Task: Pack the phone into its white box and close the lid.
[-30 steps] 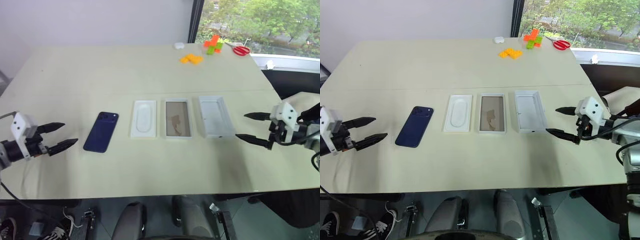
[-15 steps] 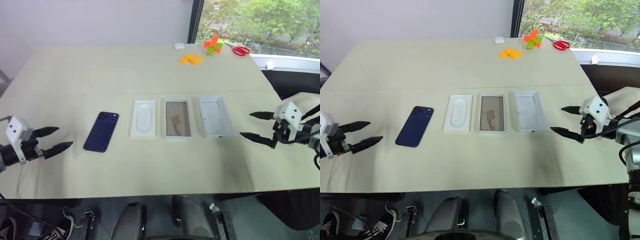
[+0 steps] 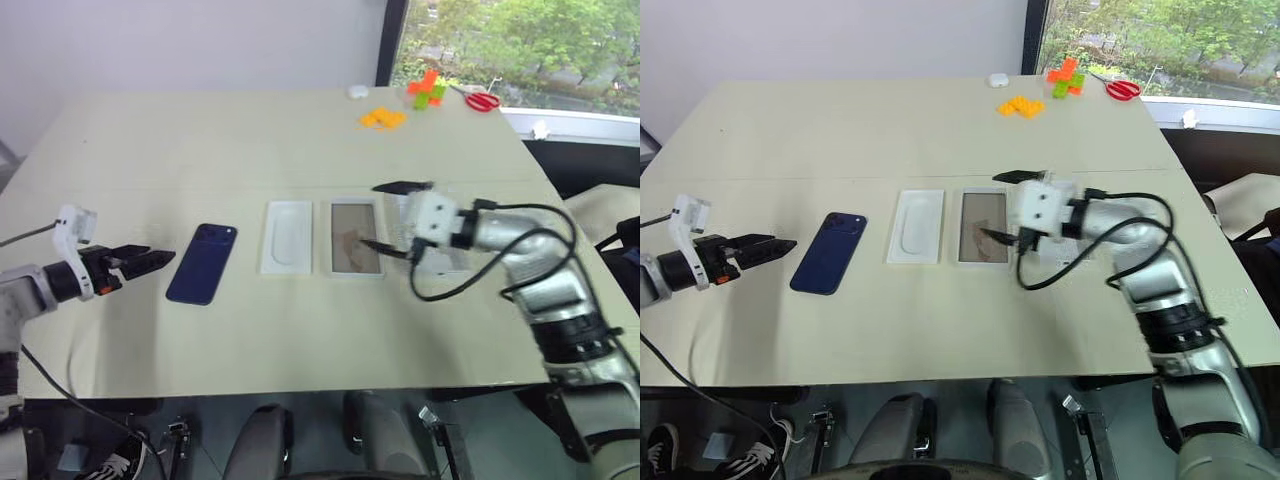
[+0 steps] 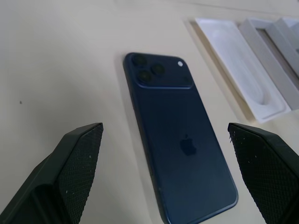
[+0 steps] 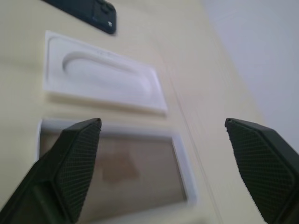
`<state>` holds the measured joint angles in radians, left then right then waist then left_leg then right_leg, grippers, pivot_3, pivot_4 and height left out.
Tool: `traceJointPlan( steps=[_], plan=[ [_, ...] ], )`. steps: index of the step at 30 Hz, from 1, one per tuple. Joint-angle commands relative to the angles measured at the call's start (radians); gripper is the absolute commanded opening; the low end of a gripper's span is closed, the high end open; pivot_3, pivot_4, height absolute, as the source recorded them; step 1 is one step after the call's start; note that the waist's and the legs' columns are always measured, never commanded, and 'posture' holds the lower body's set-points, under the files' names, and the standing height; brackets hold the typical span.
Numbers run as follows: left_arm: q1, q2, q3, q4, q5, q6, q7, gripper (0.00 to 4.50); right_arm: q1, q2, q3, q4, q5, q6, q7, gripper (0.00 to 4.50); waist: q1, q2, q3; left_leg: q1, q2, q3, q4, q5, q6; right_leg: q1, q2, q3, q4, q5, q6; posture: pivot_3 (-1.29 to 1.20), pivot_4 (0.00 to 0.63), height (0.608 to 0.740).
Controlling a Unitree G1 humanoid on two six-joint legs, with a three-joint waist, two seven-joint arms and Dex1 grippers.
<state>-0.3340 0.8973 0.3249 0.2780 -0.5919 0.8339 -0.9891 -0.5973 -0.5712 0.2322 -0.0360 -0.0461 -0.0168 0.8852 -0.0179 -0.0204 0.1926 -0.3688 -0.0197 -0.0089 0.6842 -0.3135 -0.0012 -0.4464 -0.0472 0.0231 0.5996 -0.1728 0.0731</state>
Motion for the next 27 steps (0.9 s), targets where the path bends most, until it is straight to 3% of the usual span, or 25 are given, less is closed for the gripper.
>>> traceJointPlan(
  steps=[1,9,13,17,21,27],
  plan=[
    [-0.026,0.002,0.017,-0.03,0.003,-0.041,0.003,4.5,-0.003,0.029,0.007,-0.042,-0.01,0.009,-0.031,4.44,0.002,0.0,0.0,-0.001,0.0,0.0,0.0,0.0,0.0,-0.001,0.0,0.0,0.0,0.0,0.0,0.0,0.15,0.74],
    [-0.064,-0.048,0.055,-0.166,-0.104,0.078,0.064,4.5,0.008,0.07,-0.043,-0.072,0.108,0.167,-0.026,4.44,0.004,-0.001,-0.001,-0.005,-0.004,-0.001,0.0,0.0,-0.001,-0.003,-0.005,-0.001,-0.001,0.001,-0.001,0.0,0.15,0.74],
    [-0.136,-0.106,0.062,-0.191,-0.178,0.213,0.148,4.5,0.004,0.042,-0.037,-0.05,0.08,0.131,-0.02,4.44,0.003,-0.001,-0.001,-0.005,-0.003,-0.002,0.0,0.001,-0.001,-0.004,-0.003,-0.001,0.0,0.001,-0.001,0.0,0.15,0.74],
    [-0.156,-0.18,-0.043,-0.249,-0.097,0.191,0.264,4.5,0.01,0.016,-0.034,-0.036,0.083,0.106,0.003,4.44,0.004,-0.001,-0.001,-0.004,-0.002,-0.002,0.0,0.001,-0.001,-0.003,-0.002,-0.001,0.002,0.001,-0.001,0.0,0.15,0.74],
    [-0.238,-0.335,-0.052,-0.209,-0.083,0.218,0.426,4.5,0.018,0.015,-0.032,-0.023,0.077,0.095,0.0,4.44,0.007,-0.002,-0.001,-0.003,-0.003,-0.003,0.001,0.002,-0.003,-0.003,-0.002,-0.001,0.003,0.001,-0.001,0.0,0.15,0.74],
    [-0.257,-0.41,-0.1,-0.184,-0.075,0.228,0.449,4.5,0.026,0.015,-0.033,-0.032,0.067,0.096,-0.01,4.44,-0.002,-0.002,-0.001,-0.003,-0.002,-0.002,0.0,0.002,-0.003,-0.003,-0.002,0.0,0.003,0.001,-0.001,0.0,0.15,0.74]
  ],
)
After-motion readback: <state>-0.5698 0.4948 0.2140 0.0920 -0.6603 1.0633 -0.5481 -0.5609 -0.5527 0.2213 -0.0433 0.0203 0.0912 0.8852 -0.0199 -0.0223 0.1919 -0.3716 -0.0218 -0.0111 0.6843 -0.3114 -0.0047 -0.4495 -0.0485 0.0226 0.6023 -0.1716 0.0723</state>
